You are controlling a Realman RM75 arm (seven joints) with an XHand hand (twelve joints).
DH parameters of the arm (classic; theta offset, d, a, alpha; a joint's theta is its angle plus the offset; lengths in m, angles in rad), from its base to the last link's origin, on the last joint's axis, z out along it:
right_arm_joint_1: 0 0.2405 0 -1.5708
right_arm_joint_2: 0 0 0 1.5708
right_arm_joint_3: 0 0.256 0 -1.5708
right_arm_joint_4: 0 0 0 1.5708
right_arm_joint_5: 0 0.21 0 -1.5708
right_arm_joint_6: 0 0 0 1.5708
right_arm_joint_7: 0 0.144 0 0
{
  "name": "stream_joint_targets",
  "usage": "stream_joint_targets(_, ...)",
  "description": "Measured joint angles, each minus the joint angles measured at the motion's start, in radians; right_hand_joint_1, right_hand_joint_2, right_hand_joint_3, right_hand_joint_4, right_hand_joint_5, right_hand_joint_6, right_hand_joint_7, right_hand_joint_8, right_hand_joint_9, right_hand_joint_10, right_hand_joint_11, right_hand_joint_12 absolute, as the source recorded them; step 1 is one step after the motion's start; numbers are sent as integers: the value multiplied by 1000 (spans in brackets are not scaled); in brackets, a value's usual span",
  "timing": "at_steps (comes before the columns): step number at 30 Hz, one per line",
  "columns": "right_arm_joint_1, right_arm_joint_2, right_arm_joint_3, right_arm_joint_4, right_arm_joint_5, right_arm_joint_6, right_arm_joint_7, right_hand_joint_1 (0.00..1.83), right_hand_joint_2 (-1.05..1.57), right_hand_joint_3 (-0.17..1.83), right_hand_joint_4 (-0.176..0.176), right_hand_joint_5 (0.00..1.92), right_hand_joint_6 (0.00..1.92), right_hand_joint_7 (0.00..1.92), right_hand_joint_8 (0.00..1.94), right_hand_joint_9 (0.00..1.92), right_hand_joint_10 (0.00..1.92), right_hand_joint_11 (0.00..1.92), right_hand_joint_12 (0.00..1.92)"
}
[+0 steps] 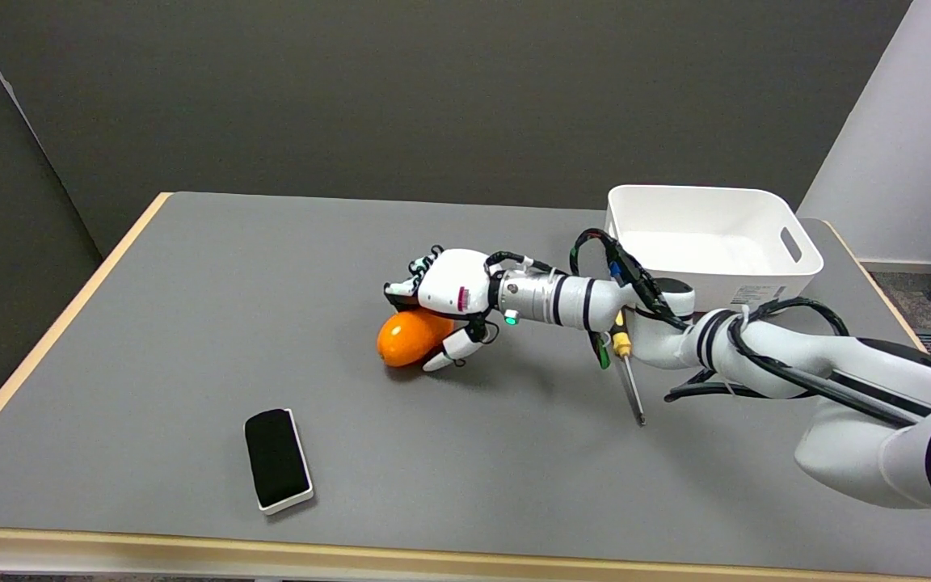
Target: Pick up mango.
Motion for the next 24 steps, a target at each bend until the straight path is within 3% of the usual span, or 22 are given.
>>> stream_joint_targets(12, -12, 30, 86, 77, -23, -24, -4, 1194, 1186, 178, -176, 538, 1502, 862, 1408, 786, 1241, 611, 1636)
stream_joint_targets(24, -147, 125, 490, 355, 1, -146, -83, 1202, 1173, 184, -174, 556, 1481, 873, 1389, 789, 1253, 568, 1732)
